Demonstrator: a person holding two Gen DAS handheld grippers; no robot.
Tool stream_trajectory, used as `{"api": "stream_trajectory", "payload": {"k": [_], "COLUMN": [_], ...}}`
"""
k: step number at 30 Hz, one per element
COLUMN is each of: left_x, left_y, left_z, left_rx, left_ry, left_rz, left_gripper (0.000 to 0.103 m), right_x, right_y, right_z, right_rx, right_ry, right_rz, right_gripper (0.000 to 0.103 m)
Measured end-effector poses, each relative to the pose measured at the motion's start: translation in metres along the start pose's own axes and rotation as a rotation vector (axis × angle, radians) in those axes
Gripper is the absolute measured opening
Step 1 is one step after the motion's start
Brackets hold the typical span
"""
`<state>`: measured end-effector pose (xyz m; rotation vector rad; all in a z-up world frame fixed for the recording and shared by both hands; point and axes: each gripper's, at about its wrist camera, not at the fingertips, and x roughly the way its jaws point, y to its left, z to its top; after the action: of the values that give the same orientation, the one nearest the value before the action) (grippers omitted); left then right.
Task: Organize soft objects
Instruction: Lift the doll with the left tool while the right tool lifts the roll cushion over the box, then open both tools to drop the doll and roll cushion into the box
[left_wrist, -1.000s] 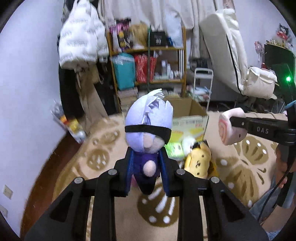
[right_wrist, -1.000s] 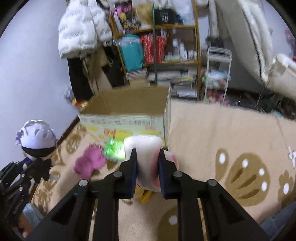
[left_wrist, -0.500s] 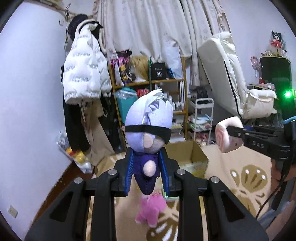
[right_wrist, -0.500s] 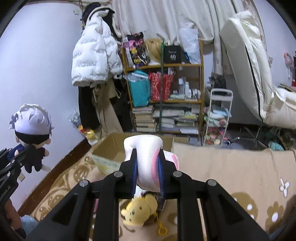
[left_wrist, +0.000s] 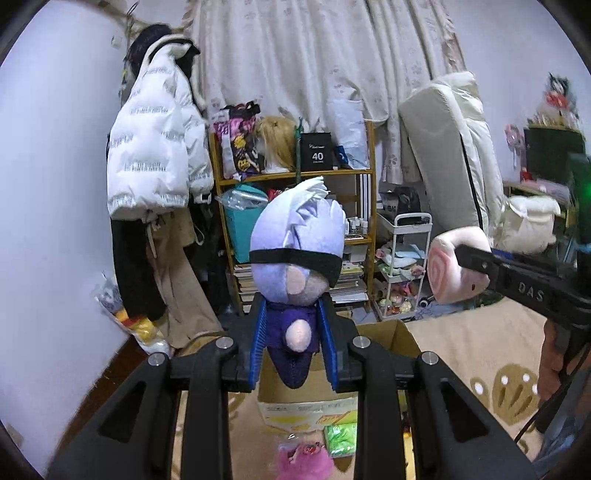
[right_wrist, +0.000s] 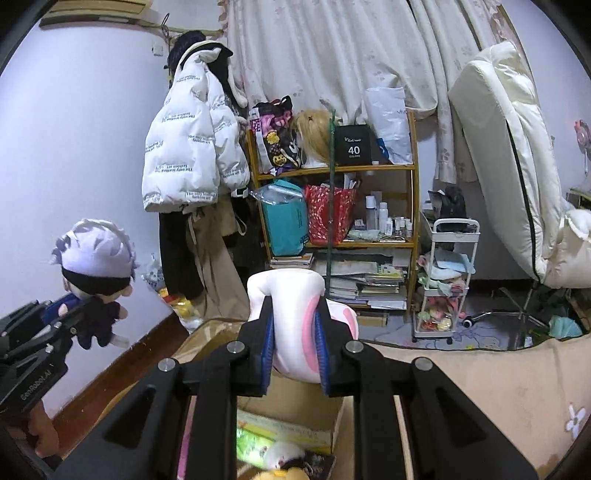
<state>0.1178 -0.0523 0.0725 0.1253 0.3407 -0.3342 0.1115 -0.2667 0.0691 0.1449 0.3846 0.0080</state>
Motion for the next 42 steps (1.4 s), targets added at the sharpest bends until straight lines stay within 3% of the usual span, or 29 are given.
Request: {"api": "stream_trajectory", "payload": {"k": [4,18,30,37,42], "left_x": [0.025,0.097,0.112,0.113,0.112], "left_y": [0.010,0.009,-0.002,-0.004,0.005], "left_z": [-0.009,-0.058,-0.075,-0.085,-0.087], "left_rx": [-0.045,-0.032,-0.007,0.018,-0.023], "left_ry": [0.031,0.233,0.326,0.331,0.342], "left_rz": [0.003,-0.018,-0.034,-0.029,-0.007], "left_gripper": [0.026,0.027,0.027,0.029,0.048], "right_x": [0.018,0.085,0.100,0.103,0.112], "right_y": [-0.005,-0.016,-0.006,-0.006,-0.010], "right_z": [-0.010,-0.063,-0.081,-0.084,-0.093], "right_rx": [0.005,0.038,-0.016,0.031,0.076], "right_ry": [0.022,0.210,0.248,0.244,0.292], "right_rz": [-0.007,0.038,0.039,0.099,0.101], "right_gripper": [0.021,0.022,0.023,0.029,0.032]}}
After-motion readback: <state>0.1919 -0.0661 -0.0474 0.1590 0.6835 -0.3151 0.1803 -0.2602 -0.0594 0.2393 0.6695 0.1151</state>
